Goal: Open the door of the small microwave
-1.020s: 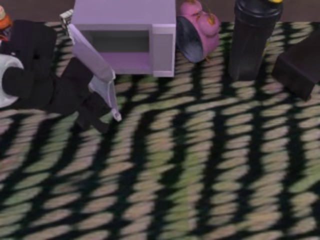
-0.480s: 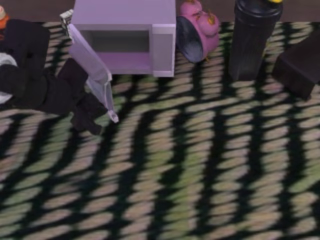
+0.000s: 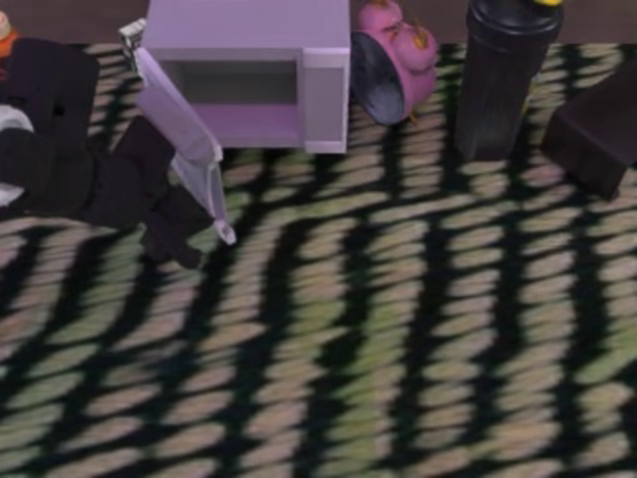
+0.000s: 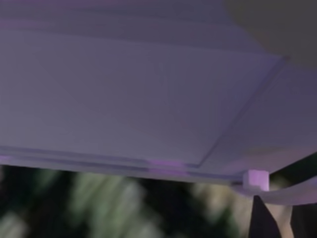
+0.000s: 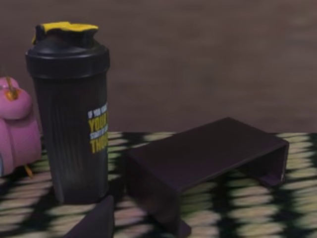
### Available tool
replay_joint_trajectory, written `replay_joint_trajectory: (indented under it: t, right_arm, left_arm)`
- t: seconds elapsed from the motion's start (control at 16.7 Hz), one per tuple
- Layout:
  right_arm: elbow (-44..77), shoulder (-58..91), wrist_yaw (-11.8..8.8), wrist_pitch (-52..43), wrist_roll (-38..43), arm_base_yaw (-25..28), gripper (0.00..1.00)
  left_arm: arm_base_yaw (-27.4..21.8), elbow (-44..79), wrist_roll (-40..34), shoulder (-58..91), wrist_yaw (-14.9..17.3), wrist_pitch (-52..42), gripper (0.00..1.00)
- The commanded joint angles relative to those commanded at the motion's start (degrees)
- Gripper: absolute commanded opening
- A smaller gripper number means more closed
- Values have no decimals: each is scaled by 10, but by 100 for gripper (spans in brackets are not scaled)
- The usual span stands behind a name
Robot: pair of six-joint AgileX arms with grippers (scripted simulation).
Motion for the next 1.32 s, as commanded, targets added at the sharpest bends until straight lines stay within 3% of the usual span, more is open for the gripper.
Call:
replay_joint_trajectory:
  t: [0.84,1.32]
  right_arm:
    - [0,0,0,0,0,0,100]
    - [0,0,0,0,0,0,100]
  left_arm:
    - [0,0,0,0,0,0,0]
    - [18,6,44,3,24,-24,0]
